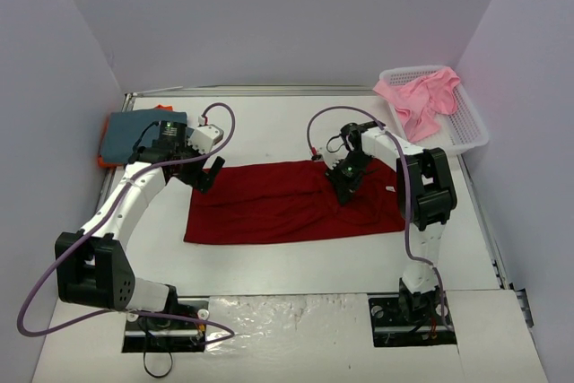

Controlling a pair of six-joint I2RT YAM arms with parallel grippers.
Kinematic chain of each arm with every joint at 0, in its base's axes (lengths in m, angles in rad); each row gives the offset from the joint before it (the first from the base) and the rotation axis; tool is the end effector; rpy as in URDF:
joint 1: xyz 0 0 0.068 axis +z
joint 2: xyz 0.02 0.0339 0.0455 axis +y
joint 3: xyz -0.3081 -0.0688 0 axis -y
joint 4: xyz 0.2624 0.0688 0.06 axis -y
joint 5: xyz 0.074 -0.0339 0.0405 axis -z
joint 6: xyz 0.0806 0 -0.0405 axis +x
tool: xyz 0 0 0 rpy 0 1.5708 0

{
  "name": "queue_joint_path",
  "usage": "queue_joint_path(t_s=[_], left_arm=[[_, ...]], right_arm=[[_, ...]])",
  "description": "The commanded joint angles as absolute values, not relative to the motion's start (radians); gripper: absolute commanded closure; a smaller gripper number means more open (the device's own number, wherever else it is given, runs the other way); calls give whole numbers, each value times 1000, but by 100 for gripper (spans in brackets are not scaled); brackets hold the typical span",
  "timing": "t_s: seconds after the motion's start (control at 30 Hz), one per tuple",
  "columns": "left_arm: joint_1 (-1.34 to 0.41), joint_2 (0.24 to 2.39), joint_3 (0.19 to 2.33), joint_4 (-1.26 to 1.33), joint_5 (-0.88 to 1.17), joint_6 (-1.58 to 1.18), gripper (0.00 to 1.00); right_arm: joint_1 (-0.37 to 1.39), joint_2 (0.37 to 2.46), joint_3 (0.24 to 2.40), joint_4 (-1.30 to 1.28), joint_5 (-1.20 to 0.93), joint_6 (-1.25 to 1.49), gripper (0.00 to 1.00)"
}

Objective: Fold and stack the t-shirts
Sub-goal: Fold the other side of the tshirt into a rectangle

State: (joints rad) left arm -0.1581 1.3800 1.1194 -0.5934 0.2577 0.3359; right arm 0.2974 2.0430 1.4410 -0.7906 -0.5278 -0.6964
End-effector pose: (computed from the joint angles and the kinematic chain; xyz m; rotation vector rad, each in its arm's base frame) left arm 0.3230 -0.0723 0.2918 0.6990 2.2961 -0.2297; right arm 0.4048 0.1665 0.1474 -1.3866 2.4160 0.6882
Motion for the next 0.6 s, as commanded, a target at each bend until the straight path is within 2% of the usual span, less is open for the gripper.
queue_joint_path(t_s=[0.0,0.23,0.43,0.57], left_arm=[[-164,1371,1126,-580,261,334,8],[-164,1362,1131,-586,271,331,8],[-164,1341,1131,-588,278,330,8],[-166,1328,1129,-589,285,330,8]], right_arm=[[308,2019,1453,-827,-517,-678,96],[340,1927,1460,-833,-482,-634,95],[391,1836,1471,-857,-451,-592,100],[439,1793,1462,-870,-434,-572,100]])
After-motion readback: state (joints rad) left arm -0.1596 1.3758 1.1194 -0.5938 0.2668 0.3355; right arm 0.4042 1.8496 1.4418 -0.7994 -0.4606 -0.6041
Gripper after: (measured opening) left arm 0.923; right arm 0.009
